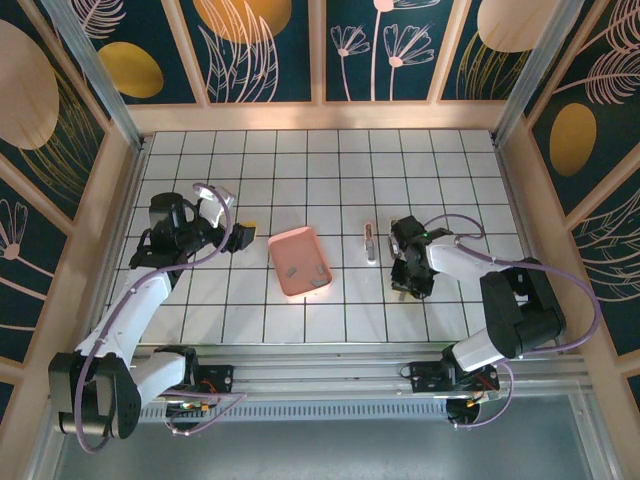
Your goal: Load the staples into the stapler
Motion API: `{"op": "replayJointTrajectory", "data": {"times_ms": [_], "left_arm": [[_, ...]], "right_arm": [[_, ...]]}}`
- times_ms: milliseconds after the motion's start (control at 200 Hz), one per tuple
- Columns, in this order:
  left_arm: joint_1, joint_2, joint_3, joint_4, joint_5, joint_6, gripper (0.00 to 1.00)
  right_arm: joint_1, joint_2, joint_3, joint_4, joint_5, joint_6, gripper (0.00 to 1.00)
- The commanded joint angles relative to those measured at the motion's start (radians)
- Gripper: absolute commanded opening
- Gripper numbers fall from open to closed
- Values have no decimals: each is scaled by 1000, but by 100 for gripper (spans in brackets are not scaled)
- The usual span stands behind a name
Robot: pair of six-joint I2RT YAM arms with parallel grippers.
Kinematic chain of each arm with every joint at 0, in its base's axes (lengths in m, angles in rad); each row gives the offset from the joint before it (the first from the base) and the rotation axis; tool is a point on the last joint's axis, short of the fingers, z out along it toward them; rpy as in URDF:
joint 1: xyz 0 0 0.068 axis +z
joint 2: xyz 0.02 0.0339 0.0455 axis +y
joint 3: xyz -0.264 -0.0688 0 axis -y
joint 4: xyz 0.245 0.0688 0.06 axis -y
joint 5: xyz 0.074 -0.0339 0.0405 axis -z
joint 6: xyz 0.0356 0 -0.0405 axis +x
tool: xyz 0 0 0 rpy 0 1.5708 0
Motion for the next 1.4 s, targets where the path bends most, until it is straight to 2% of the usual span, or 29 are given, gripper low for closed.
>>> {"op": "replayJointTrajectory", "data": {"times_ms": [0,105,185,390,761,1397], "left_arm": [[6,8,35,33,-1,24,86],[6,8,40,34,-12,23,85],[5,7,43,25,-16,29,86],[6,1,42,10,-22,38,86],[7,11,42,24,-10,28,85],[5,9,38,23,-11,24,85]], "right_arm": [[-10,-22,9,-6,-5,12,27],[-10,-44,45,-48,-10,19,35],[-11,-62,62,-82,-26,28,37],[-19,-74,71,-130,-81,60,36],[-34,-1,69,-107,-77,39,35],[-43,68,47,-68,-66,23,24]]}}
